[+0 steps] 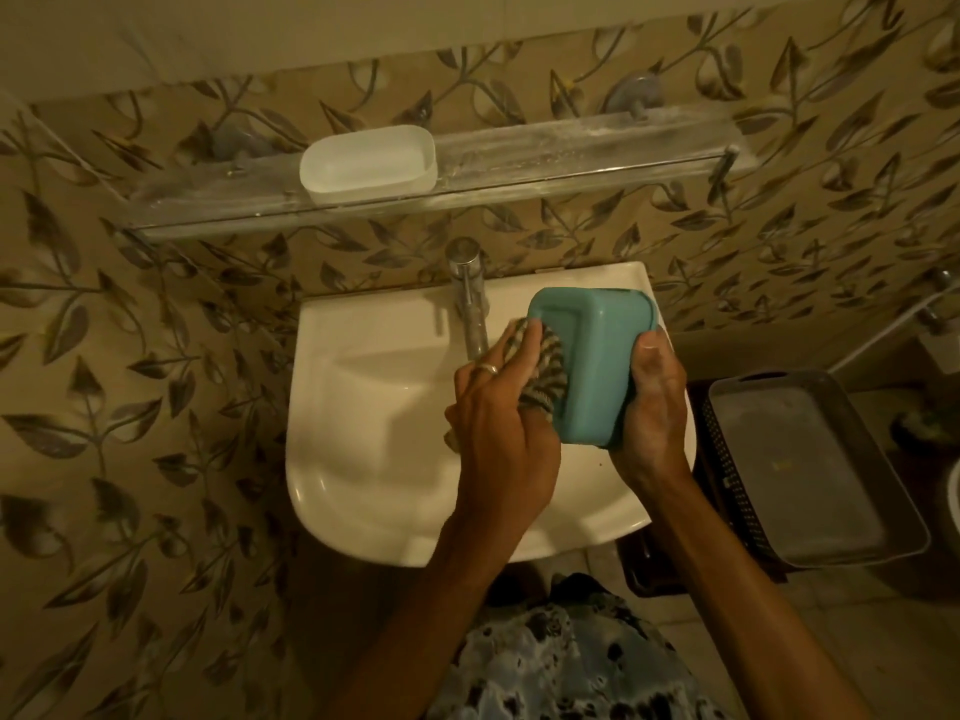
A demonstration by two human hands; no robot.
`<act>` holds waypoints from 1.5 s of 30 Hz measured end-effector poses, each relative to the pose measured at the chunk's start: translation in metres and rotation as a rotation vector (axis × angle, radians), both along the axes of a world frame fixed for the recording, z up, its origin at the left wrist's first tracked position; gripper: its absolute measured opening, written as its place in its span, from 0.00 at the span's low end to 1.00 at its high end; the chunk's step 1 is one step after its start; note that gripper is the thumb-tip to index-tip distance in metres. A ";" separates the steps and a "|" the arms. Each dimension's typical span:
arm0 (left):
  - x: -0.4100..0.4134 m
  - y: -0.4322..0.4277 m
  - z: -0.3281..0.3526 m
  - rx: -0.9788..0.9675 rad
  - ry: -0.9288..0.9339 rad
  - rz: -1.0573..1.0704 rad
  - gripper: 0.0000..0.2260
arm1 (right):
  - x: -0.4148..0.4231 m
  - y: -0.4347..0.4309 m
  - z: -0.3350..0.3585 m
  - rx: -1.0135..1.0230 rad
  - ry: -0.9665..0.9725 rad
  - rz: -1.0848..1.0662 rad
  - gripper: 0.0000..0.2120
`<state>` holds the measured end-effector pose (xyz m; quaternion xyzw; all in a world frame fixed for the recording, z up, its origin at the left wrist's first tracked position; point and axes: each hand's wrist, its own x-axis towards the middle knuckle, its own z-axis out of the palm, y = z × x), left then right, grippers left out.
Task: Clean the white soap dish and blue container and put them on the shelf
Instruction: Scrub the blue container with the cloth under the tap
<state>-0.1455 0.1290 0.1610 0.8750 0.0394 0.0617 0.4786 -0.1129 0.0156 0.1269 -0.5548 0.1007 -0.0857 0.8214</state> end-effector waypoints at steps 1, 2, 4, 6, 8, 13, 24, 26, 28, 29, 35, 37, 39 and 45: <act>0.007 0.000 0.004 -0.024 0.014 0.025 0.34 | 0.000 0.002 0.000 -0.041 -0.006 0.018 0.13; 0.014 0.001 0.008 -0.039 0.016 0.045 0.34 | -0.001 0.003 0.000 -0.078 -0.012 0.040 0.13; 0.023 0.002 0.015 -0.027 -0.010 0.046 0.34 | -0.002 0.006 -0.002 -0.105 -0.013 0.073 0.14; 0.024 -0.001 0.019 0.027 -0.056 -0.002 0.34 | -0.002 0.007 -0.005 -0.093 -0.016 0.077 0.15; 0.016 -0.005 0.017 0.077 -0.112 -0.076 0.33 | -0.001 0.008 -0.007 -0.097 -0.005 0.071 0.16; 0.001 -0.002 -0.006 0.104 -0.239 -0.155 0.29 | -0.002 0.009 -0.014 -0.106 0.024 0.090 0.19; 0.047 0.026 -0.016 -0.241 0.101 -0.105 0.30 | 0.002 0.003 -0.011 -0.022 0.024 0.074 0.19; 0.034 0.023 -0.023 -0.318 0.169 -0.088 0.28 | 0.005 0.002 -0.011 0.000 0.029 0.008 0.16; 0.013 0.013 -0.028 -0.362 0.216 -0.067 0.28 | 0.010 0.001 -0.010 -0.018 0.040 -0.057 0.14; 0.000 0.008 -0.026 -0.353 0.206 -0.070 0.29 | 0.013 0.000 -0.010 -0.039 0.044 -0.079 0.13; -0.013 -0.011 -0.004 -0.069 -0.064 -0.151 0.32 | 0.017 0.008 -0.011 -0.105 0.055 -0.047 0.15; 0.001 -0.011 0.005 -0.014 -0.128 -0.180 0.30 | 0.016 0.012 -0.010 -0.101 0.027 0.005 0.14; 0.021 -0.008 0.013 -0.030 -0.103 -0.194 0.28 | 0.017 0.013 -0.009 -0.103 0.015 0.034 0.15; 0.074 0.023 0.019 -0.422 0.250 -0.001 0.21 | 0.014 0.000 -0.004 -0.237 -0.011 0.137 0.13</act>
